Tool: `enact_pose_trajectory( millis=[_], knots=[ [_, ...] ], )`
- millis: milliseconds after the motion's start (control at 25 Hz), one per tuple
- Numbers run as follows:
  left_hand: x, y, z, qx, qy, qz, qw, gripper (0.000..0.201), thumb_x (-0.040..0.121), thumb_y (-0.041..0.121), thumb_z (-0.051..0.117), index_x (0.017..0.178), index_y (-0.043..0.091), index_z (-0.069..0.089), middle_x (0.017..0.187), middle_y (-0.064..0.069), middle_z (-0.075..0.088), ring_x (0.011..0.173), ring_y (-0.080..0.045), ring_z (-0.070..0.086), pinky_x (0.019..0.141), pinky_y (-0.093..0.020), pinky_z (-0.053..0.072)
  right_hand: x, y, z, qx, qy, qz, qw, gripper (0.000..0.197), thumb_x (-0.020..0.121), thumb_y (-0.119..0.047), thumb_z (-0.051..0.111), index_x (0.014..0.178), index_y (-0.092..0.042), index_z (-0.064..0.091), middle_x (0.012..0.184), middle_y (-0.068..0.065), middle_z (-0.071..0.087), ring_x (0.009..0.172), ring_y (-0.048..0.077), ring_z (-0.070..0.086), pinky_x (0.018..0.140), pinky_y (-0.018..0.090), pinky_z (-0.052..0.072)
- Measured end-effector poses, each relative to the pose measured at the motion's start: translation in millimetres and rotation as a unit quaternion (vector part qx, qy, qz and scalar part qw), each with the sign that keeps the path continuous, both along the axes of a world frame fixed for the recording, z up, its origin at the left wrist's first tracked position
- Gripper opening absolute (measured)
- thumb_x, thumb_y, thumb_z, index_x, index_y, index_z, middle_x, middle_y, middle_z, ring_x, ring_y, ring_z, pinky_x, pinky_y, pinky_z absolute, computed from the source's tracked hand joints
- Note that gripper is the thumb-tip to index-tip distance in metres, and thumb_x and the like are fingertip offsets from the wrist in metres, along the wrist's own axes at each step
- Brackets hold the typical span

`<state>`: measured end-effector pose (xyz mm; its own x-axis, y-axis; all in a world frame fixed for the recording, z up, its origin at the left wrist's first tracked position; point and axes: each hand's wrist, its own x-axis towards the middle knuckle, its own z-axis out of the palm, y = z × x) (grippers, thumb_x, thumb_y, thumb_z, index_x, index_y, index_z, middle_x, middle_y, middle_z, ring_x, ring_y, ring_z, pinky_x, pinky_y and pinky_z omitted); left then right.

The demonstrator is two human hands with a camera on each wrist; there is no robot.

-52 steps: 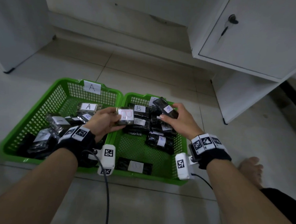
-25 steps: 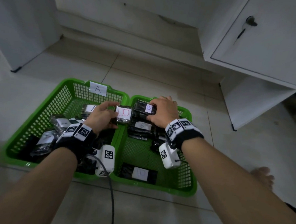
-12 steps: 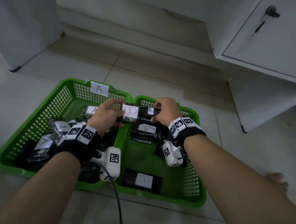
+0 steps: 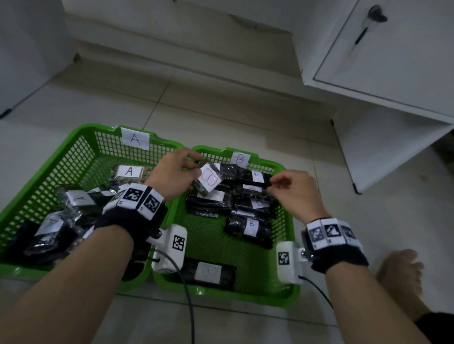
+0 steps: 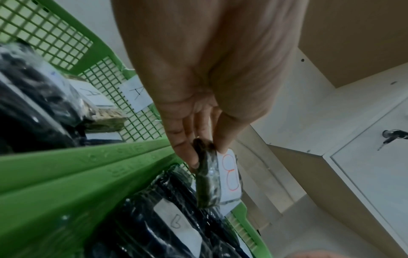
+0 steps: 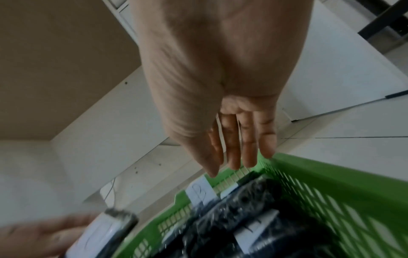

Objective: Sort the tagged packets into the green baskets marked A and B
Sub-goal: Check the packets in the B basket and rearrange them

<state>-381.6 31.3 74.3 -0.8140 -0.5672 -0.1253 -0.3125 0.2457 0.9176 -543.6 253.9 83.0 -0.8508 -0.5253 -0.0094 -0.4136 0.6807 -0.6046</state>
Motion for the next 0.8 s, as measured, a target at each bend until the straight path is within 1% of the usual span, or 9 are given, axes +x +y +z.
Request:
enact_pose_trajectory(
  millis=[80, 160, 280, 360, 480, 560, 680, 760, 800],
  knots=[
    [-8.1, 6.5, -1.3, 0.001, 0.002, -0.008, 1.000, 0.027, 0.092, 0.008, 0.065, 0.114, 0.022, 0.067, 0.102, -0.002, 0.073, 0.083, -0.020, 0.072, 0.083, -0.044, 0.060, 9.5, -1.0, -6.3, 0.025, 0.015, 0.030, 0.999, 0.027, 0.084, -0.015, 0.080, 0.110, -0.020, 0.075, 0.103, -0.008, 0.071, 0.089, 0.006, 0.062, 0.082, 0.016, 0.048],
    [-13.2, 10.1, -2.7, 0.005, 0.004, -0.019, 1.000, 0.028, 0.092, 0.007, 0.064, 0.115, 0.022, 0.070, 0.103, 0.000, 0.073, 0.091, -0.019, 0.071, 0.085, -0.043, 0.060, 16.9, -6.0, -6.7, 0.021, 0.006, 0.054, 0.998, 0.034, 0.082, -0.014, 0.081, 0.114, -0.022, 0.074, 0.105, -0.011, 0.069, 0.090, 0.006, 0.062, 0.081, 0.016, 0.049],
    [-17.0, 13.5, -1.5, 0.023, 0.017, -0.034, 0.999, 0.030, 0.093, 0.004, 0.063, 0.117, 0.020, 0.072, 0.104, -0.002, 0.074, 0.091, -0.018, 0.070, 0.082, -0.036, 0.061, 25.9, -19.3, -1.1, -0.056, -0.071, 0.095, 0.991, 0.053, 0.074, -0.010, 0.087, 0.123, -0.022, 0.070, 0.111, -0.008, 0.070, 0.091, 0.012, 0.068, 0.086, 0.032, 0.060],
    [-18.3, 14.7, -0.6, 0.038, 0.023, -0.048, 0.998, 0.029, 0.093, 0.004, 0.064, 0.115, 0.020, 0.073, 0.104, -0.005, 0.075, 0.087, -0.019, 0.072, 0.081, -0.035, 0.061, 34.6, -29.2, 2.6, -0.090, -0.111, 0.125, 0.982, 0.073, 0.070, -0.011, 0.090, 0.136, -0.025, 0.061, 0.112, -0.006, 0.068, 0.090, 0.013, 0.069, 0.084, 0.032, 0.061],
    [-18.7, 14.0, 0.4, 0.035, 0.012, -0.060, 0.997, 0.023, 0.092, 0.008, 0.066, 0.107, 0.022, 0.076, 0.097, -0.003, 0.077, 0.085, -0.024, 0.072, 0.080, -0.037, 0.060, 42.2, -40.1, 5.1, -0.094, -0.103, 0.166, 0.976, 0.098, 0.066, -0.010, 0.092, 0.148, -0.036, 0.046, 0.117, -0.007, 0.064, 0.092, 0.010, 0.068, 0.083, 0.028, 0.060],
    [-17.7, 15.7, 4.6, 0.058, 0.014, -0.051, 0.997, 0.019, 0.092, 0.006, 0.066, 0.106, 0.017, 0.075, 0.093, -0.007, 0.076, 0.084, -0.028, 0.072, 0.078, -0.040, 0.061, 43.2, -41.6, 5.7, -0.103, -0.084, 0.164, 0.977, 0.090, 0.062, -0.018, 0.096, 0.141, -0.030, 0.055, 0.118, -0.006, 0.066, 0.095, 0.009, 0.067, 0.088, 0.031, 0.059],
    [-13.3, 31.1, 14.4, 0.149, 0.011, -0.043, 0.988, 0.023, 0.092, -0.003, 0.062, 0.115, -0.006, 0.061, 0.089, -0.013, 0.067, 0.077, -0.028, 0.069, 0.072, -0.040, 0.063, 45.3, -36.4, 3.8, -0.130, -0.060, 0.130, 0.981, 0.076, 0.054, -0.031, 0.099, 0.122, -0.022, 0.067, 0.107, -0.010, 0.070, 0.090, 0.003, 0.066, 0.080, 0.020, 0.056],
    [-7.8, 43.5, 20.0, 0.193, -0.023, -0.070, 0.978, 0.025, 0.091, -0.004, 0.063, 0.115, -0.005, 0.055, 0.094, -0.013, 0.063, 0.080, -0.026, 0.069, 0.072, -0.039, 0.063, 48.9, -29.5, 2.5, -0.120, -0.075, 0.123, 0.982, 0.063, 0.054, -0.028, 0.100, 0.109, -0.019, 0.071, 0.099, -0.011, 0.070, 0.088, 0.003, 0.066, 0.074, 0.018, 0.055],
    [-4.5, 47.5, 21.2, 0.192, -0.050, -0.097, 0.975, 0.024, 0.091, -0.002, 0.064, 0.113, -0.002, 0.055, 0.098, -0.013, 0.064, 0.083, -0.026, 0.070, 0.075, -0.039, 0.063, 48.8, -25.0, 2.0, -0.112, -0.107, 0.121, 0.981, 0.057, 0.054, -0.022, 0.099, 0.104, -0.018, 0.071, 0.096, -0.009, 0.071, 0.087, 0.007, 0.068, 0.073, 0.022, 0.057]
  ],
)
